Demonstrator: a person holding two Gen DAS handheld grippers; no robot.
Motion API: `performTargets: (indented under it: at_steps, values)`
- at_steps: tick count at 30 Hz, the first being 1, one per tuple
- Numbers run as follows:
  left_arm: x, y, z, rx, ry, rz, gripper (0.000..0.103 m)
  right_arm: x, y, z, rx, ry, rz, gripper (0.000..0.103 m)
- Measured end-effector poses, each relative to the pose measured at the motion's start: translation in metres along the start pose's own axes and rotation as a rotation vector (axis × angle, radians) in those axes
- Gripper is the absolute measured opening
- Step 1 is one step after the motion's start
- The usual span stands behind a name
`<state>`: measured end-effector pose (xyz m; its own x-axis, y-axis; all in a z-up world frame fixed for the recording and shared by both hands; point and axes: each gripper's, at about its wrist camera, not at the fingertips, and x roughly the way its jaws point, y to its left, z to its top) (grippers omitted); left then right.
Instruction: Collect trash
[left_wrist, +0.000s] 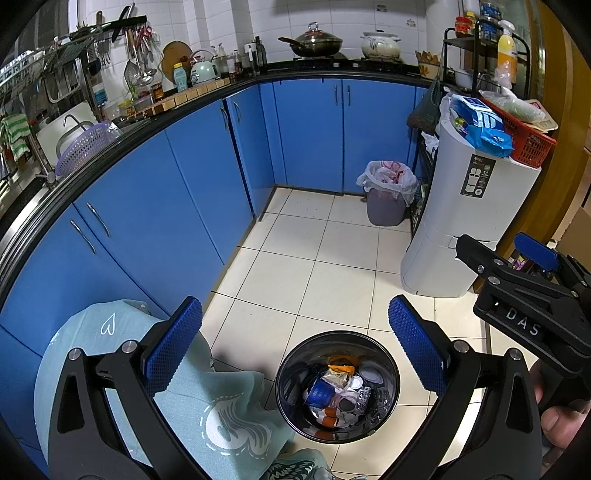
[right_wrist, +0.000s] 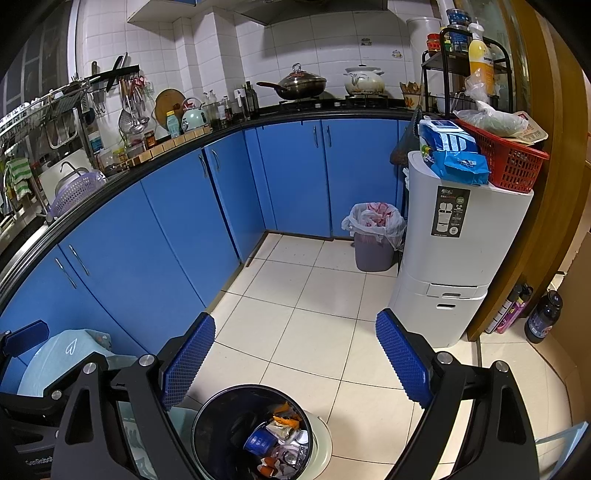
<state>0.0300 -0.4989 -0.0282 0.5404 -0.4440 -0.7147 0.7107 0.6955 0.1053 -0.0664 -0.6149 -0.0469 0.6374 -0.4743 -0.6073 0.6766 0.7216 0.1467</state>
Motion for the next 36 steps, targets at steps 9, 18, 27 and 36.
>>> performTargets:
  at_steps: [9, 18, 27, 36]
  values:
    - [-0.0015, -0.0001, 0.0009, -0.001, 0.001, -0.003, 0.099, 0.0, -0.0002, -0.0002, 0.001, -0.001, 0.001, 0.087]
    - [-0.0031, 0.0009, 0.0037, -0.003, 0.005, 0.0, 0.099, -0.0001, 0.0002, -0.0004, 0.002, -0.001, 0.001, 0.087]
    - [-0.0011, 0.0016, 0.0014, 0.003, 0.014, 0.013, 0.1, -0.0002, 0.0007, -0.0005, 0.0, -0.002, 0.0, 0.087]
    - [-0.0053, 0.0023, -0.0014, 0.008, -0.008, 0.039, 0.1, 0.0, -0.0002, -0.001, 0.0, -0.002, 0.0, 0.087]
